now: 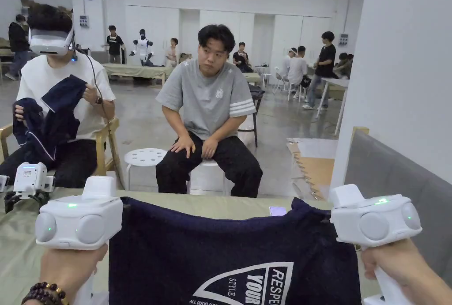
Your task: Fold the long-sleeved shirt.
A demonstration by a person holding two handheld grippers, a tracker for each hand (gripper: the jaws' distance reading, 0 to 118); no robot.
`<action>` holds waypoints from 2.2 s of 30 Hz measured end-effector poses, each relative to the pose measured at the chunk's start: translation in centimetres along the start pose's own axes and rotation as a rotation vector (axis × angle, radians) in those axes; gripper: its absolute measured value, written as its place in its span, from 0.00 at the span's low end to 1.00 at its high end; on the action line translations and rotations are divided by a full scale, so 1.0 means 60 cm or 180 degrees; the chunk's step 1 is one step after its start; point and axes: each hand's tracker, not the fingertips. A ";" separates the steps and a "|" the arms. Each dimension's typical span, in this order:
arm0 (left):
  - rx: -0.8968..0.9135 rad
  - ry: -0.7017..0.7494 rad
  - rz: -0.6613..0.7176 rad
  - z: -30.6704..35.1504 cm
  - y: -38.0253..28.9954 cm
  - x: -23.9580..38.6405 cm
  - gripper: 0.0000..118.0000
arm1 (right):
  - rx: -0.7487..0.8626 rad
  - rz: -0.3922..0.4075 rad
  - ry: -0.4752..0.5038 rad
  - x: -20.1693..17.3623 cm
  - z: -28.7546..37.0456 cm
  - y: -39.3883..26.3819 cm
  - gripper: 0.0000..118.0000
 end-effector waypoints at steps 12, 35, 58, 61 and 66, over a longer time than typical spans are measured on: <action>-0.0962 -0.0141 -0.0152 0.211 -0.360 -0.032 0.07 | -0.0803 0.0273 0.0272 -0.123 0.148 -0.377 0.07; -0.1267 -0.0138 -0.0195 0.299 -0.432 -0.048 0.87 | -0.1044 -0.0106 0.0613 -0.142 0.220 -0.492 0.99; -0.1218 -0.0421 -0.0194 0.115 -0.361 0.014 0.03 | -0.1059 -0.0563 0.0074 0.001 -0.063 -0.312 0.77; -0.1297 -0.0526 0.0127 0.111 -0.364 0.007 0.03 | -0.1284 -0.0472 -0.0070 0.026 -0.175 -0.271 0.80; -0.1343 -0.0413 -0.0003 0.110 -0.370 -0.001 0.03 | -0.1809 -0.0529 -0.0141 0.041 -0.332 -0.271 0.77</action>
